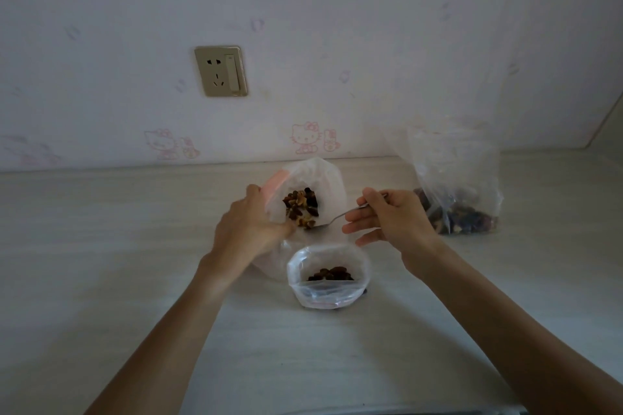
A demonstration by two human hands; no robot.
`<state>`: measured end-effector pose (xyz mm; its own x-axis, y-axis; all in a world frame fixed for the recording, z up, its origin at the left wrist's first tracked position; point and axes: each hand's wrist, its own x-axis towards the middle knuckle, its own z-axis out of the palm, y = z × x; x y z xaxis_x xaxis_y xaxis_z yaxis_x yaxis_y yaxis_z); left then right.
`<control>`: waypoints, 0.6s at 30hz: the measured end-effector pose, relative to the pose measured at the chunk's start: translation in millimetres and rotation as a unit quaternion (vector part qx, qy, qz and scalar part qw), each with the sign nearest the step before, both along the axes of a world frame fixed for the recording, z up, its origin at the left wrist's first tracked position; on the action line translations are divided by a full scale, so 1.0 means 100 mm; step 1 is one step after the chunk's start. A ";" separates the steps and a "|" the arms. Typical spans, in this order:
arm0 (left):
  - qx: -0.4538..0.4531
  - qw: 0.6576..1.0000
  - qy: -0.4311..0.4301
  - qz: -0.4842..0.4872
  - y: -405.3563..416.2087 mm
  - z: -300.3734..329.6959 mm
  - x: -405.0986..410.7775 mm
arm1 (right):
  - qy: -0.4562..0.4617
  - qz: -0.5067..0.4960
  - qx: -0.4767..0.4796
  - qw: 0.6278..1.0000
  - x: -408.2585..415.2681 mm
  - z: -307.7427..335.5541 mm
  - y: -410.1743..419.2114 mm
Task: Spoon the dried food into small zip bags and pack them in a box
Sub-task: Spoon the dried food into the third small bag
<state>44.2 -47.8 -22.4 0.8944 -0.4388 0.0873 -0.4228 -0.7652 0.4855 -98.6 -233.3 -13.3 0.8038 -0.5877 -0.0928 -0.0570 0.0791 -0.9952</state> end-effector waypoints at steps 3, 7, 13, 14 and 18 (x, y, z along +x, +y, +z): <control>-0.012 1.000 0.012 -0.011 0.03 -0.06 -0.01 | -0.002 -0.010 0.004 1.000 0.07 -0.01 0.02; -0.017 0.999 0.032 -0.023 0.05 -0.06 0.00 | -0.006 -0.019 0.001 1.000 0.18 -0.05 0.06; -0.027 0.997 0.061 -0.045 0.04 -0.05 -0.02 | -0.023 -0.046 -0.028 0.998 0.32 -0.11 0.15; -0.026 0.996 0.062 -0.052 0.04 -0.04 -0.02 | -0.025 -0.044 -0.045 0.998 0.34 -0.11 0.17; -0.030 0.993 0.081 -0.078 0.06 -0.04 -0.01 | -0.015 -0.014 -0.102 0.995 0.44 -0.08 0.22</control>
